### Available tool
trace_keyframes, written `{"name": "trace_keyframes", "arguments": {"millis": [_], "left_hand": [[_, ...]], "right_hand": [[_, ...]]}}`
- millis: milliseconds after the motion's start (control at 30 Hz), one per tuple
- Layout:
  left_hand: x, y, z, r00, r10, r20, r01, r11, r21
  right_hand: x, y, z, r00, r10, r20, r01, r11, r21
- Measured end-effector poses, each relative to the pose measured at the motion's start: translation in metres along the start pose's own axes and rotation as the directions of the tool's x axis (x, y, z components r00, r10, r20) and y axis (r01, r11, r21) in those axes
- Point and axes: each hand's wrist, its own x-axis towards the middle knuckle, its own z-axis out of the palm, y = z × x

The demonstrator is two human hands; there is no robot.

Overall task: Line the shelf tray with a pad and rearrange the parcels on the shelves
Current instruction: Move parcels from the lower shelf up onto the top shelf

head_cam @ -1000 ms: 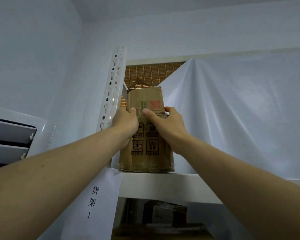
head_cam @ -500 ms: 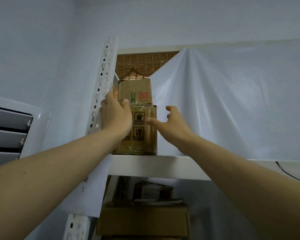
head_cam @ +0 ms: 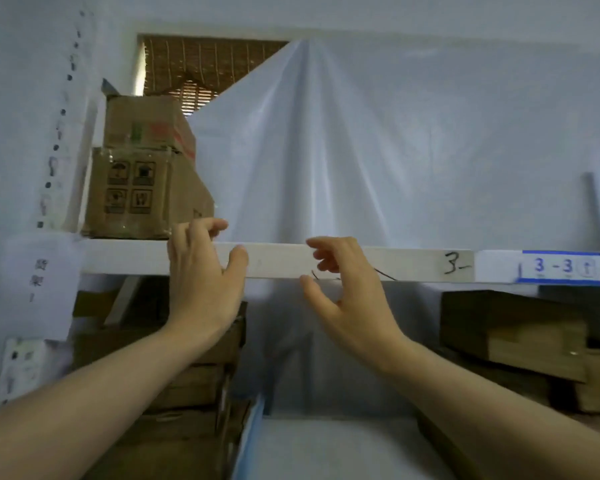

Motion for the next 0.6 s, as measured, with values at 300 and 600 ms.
{"name": "trace_keyframes", "arguments": {"millis": [300, 600], "left_hand": [[-0.137, 0.033, 0.077, 0.871, -0.328, 0.367, 0.350, 0.937, 0.008], [-0.179, 0.038, 0.139, 0.644, -0.476, 0.599, 0.512, 0.850, 0.125]], "right_hand": [[-0.146, 0.108, -0.106, 0.904, 0.324, 0.278, -0.247, 0.928, -0.279], [-0.180, 0.185, -0.162, 0.809, 0.587, 0.030, -0.579, 0.806, -0.123]]}}
